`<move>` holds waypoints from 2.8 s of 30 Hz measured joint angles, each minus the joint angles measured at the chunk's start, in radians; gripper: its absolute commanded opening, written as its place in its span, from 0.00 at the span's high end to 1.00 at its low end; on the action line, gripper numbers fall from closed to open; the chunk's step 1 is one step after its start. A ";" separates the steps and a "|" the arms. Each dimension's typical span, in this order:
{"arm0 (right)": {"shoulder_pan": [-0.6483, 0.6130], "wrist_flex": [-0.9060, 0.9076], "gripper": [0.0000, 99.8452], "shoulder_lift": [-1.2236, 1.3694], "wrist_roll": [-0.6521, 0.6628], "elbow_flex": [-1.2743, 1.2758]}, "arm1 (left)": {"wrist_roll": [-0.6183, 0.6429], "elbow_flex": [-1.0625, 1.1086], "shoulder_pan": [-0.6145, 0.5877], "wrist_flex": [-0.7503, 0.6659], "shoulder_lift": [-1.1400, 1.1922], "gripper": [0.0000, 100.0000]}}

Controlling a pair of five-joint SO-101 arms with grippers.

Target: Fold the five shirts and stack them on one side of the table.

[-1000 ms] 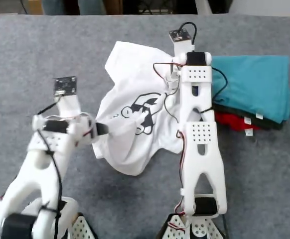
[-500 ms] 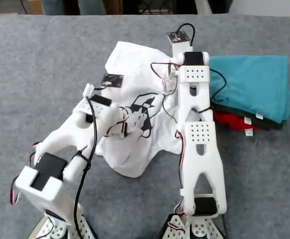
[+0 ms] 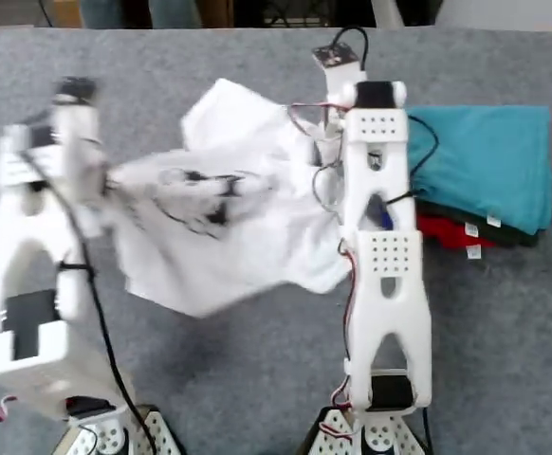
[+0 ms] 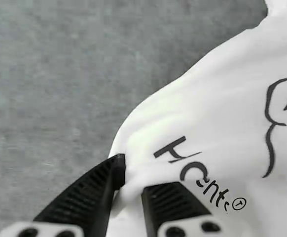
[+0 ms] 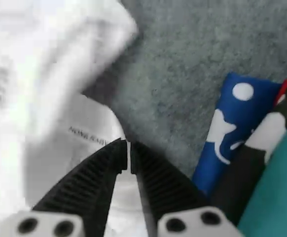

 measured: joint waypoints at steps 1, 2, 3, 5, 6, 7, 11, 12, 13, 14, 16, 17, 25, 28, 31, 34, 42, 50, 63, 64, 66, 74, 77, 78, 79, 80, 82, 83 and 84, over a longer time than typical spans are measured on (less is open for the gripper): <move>-0.005 0.000 0.99 -0.054 0.014 0.084 | -0.021 -0.029 -0.026 0.003 0.000 0.97; -0.014 0.000 0.99 -0.114 0.020 0.170 | -0.040 -0.055 -0.043 0.003 0.000 0.97; -0.021 0.000 0.99 -0.173 0.023 0.264 | -0.054 -0.074 -0.055 0.003 0.000 0.97; -0.034 0.000 0.98 -0.290 0.026 0.445 | -0.086 -0.101 -0.072 0.003 0.003 0.97; -0.043 -0.002 0.98 -0.344 0.026 0.528 | -0.107 -0.110 -0.077 0.003 0.014 0.97; -0.055 -0.002 0.98 -0.397 0.026 0.614 | -0.130 -0.115 -0.081 0.003 0.029 0.97; -0.106 -0.002 0.98 -0.572 0.051 0.898 | -0.216 -0.133 -0.086 0.003 0.127 0.93; -0.118 -0.005 0.97 -0.608 0.051 0.944 | -0.230 -0.135 -0.086 0.003 0.150 0.89; -0.126 -0.005 0.94 -0.641 0.051 0.976 | -0.236 -0.135 -0.087 0.003 0.175 0.85; -0.132 -0.005 0.90 -0.669 0.051 0.996 | -0.235 -0.135 -0.094 0.003 0.189 0.79; -0.143 -0.005 0.77 -0.717 0.051 1.011 | -0.201 -0.135 -0.114 0.003 0.198 0.69; -0.150 -0.005 0.69 -0.730 0.049 1.011 | -0.161 -0.137 -0.129 0.003 0.198 0.66; -0.322 -0.210 0.53 -0.634 -0.054 1.079 | 0.267 -0.261 -0.249 0.006 0.164 0.68; -0.348 -0.284 0.70 -0.502 -0.087 1.079 | 0.364 -0.278 -0.295 0.028 0.135 0.68; -0.342 -0.278 0.92 -0.430 -0.097 1.059 | 0.396 -0.279 -0.344 0.060 0.104 0.68; -0.339 -0.218 0.96 -0.423 -0.066 1.010 | 0.397 -0.279 -0.393 0.081 0.095 0.68; -0.341 -0.015 0.99 -0.468 -0.049 1.094 | 0.402 -0.218 -0.414 0.061 0.095 0.68; -0.408 -0.012 0.99 -0.898 -0.014 1.680 | 0.402 0.060 -0.384 -0.117 0.095 0.68; -0.376 -0.005 0.61 -1.456 0.210 1.817 | 0.502 0.075 -0.371 -0.137 0.095 0.67; -0.376 -0.003 0.58 -1.476 0.213 1.803 | 0.537 0.078 -0.371 -0.137 0.095 0.67; -0.377 -0.003 0.57 -1.521 0.215 1.774 | 0.611 0.086 -0.371 -0.135 0.095 0.67; -0.377 -0.002 0.73 -1.611 0.215 1.582 | 0.704 0.075 -0.298 0.040 0.015 0.67; -0.377 -0.002 0.76 -1.557 0.215 1.502 | 0.706 0.060 -0.210 0.107 -0.038 0.68; -0.377 -0.002 0.77 -1.528 0.215 1.475 | 0.707 0.077 -0.184 0.097 -0.038 0.68; -0.377 -0.002 0.77 -1.493 0.215 1.442 | 0.710 0.103 -0.160 0.084 -0.037 0.68; -0.377 -0.002 0.77 -1.452 0.215 1.410 | 0.712 0.132 -0.141 0.064 -0.031 0.68; -0.377 -0.026 0.77 -1.366 0.215 1.344 | 0.712 0.204 -0.123 0.028 -0.002 0.68; -0.376 -0.054 0.77 -1.315 0.215 1.307 | 0.712 0.238 -0.120 0.009 0.020 0.69; -0.368 -0.089 0.77 -1.263 0.216 1.274 | 0.712 0.269 -0.120 -0.002 0.040 0.72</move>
